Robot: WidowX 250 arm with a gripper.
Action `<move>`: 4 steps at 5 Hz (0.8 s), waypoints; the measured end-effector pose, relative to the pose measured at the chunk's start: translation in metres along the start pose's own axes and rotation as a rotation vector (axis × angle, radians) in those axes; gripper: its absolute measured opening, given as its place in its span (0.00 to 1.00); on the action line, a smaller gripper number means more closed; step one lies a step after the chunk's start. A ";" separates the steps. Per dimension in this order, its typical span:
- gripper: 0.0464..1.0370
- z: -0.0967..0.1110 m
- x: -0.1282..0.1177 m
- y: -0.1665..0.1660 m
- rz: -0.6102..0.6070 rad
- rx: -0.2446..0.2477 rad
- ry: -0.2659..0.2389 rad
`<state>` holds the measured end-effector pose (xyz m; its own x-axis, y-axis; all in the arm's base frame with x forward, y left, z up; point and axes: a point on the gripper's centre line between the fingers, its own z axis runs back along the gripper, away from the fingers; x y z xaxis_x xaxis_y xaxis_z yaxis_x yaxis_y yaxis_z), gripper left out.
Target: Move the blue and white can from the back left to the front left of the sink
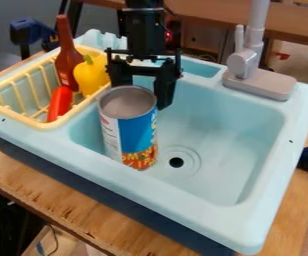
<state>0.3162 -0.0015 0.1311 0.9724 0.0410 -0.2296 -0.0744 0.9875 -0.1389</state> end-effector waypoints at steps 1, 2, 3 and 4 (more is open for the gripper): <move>0.96 0.001 -0.004 0.003 0.025 0.024 0.022; 0.96 0.005 -0.005 0.003 0.046 0.027 0.028; 0.96 0.019 -0.001 0.004 0.035 0.050 -0.001; 0.96 0.042 -0.001 -0.002 0.008 0.118 -0.075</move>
<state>0.3241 0.0031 0.1719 0.9861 0.0555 -0.1567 -0.0597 0.9980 -0.0220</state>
